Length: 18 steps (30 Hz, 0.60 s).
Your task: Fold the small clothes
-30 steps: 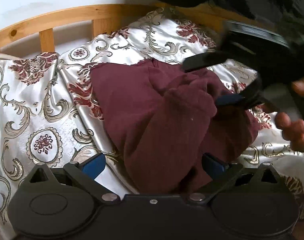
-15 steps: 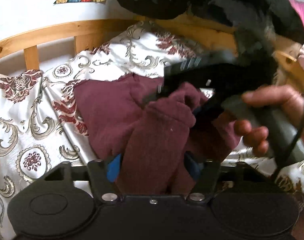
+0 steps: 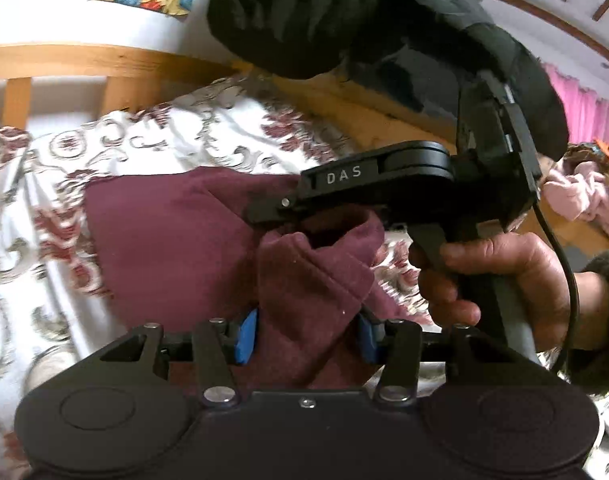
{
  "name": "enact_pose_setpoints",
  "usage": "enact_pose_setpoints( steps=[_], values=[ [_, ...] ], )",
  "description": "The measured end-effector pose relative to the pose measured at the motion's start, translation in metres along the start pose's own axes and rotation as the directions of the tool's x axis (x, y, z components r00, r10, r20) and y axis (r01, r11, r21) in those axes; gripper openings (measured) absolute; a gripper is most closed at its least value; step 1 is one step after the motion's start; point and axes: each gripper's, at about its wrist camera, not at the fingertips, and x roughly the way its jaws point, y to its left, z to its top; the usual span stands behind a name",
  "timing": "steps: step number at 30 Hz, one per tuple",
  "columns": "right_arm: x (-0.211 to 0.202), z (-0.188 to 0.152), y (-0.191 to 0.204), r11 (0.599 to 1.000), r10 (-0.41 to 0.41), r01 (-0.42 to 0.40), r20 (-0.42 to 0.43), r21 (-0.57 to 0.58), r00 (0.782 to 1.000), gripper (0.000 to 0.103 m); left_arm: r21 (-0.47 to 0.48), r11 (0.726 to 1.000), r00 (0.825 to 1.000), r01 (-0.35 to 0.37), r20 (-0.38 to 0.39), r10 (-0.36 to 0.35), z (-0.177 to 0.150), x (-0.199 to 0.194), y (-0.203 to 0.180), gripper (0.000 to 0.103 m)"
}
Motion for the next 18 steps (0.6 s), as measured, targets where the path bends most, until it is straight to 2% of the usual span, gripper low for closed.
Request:
enact_pose_setpoints(
  steps=[3, 5, 10, 15, 18],
  values=[
    [-0.016, 0.003, 0.002, 0.990, -0.045, 0.051, 0.045, -0.128, 0.998, 0.018, -0.017, 0.999, 0.999, 0.040, -0.001, -0.040, 0.002, 0.007, -0.007, 0.051],
    [-0.023, 0.001, -0.003, 0.985, -0.063, 0.071, 0.057, -0.159, 0.996, 0.018, -0.026, 0.997, 0.997, 0.074, 0.001, -0.074, 0.003, 0.006, -0.010, 0.052],
    [-0.026, -0.014, -0.038, 0.988, -0.115, 0.116, 0.020, -0.101, 0.993, 0.018, -0.060, 0.991, 0.993, 0.118, 0.009, -0.118, 0.004, -0.001, -0.009, 0.059],
    [-0.024, -0.029, -0.062, 0.991, -0.128, 0.128, -0.006, -0.047, 0.992, 0.018, -0.093, 0.992, 0.993, 0.087, 0.089, -0.078, 0.004, -0.016, 0.002, 0.068],
    [-0.024, -0.029, -0.065, 0.991, -0.124, 0.123, -0.005, -0.053, 0.992, 0.018, -0.184, 0.982, 0.992, 0.049, 0.127, -0.026, 0.004, -0.020, 0.018, 0.070]
  ],
)
